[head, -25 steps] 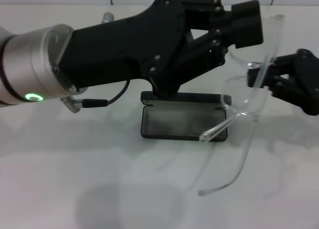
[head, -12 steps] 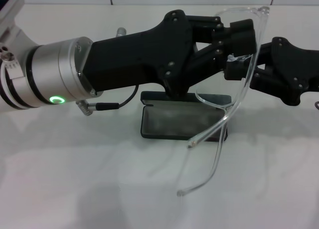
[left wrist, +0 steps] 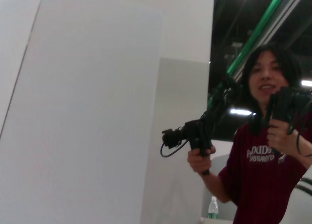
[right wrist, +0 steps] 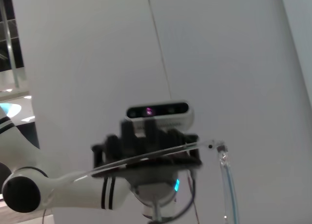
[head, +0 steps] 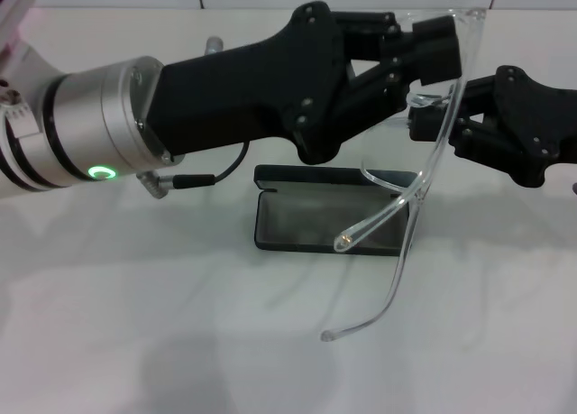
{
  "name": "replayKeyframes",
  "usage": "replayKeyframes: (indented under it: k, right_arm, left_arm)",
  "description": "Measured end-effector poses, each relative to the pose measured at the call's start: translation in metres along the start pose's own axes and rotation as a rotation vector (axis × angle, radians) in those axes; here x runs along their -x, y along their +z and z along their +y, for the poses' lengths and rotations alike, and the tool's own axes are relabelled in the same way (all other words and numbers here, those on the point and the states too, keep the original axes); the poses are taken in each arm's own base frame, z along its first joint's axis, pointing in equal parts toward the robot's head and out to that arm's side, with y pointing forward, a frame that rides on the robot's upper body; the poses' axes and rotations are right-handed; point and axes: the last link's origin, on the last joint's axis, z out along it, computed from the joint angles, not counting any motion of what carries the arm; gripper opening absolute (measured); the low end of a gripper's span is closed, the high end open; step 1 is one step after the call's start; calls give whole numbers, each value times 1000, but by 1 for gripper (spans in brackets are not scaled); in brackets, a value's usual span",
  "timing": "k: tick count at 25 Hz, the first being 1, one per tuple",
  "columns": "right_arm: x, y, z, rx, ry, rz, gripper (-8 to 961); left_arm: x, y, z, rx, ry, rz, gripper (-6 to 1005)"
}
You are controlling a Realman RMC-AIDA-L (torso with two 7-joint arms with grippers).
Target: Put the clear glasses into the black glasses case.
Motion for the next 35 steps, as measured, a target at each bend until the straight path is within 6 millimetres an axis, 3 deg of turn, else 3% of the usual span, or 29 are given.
replayKeyframes:
  k: [7,35]
  right_arm:
    - [-4,4,-3,-17,25,26,97]
    - [5,12,-3,21,47,-29,98]
  left_arm:
    - [-6,5,2,29,16,7,109]
    - [8,-3,-1,-21,29,-11,108]
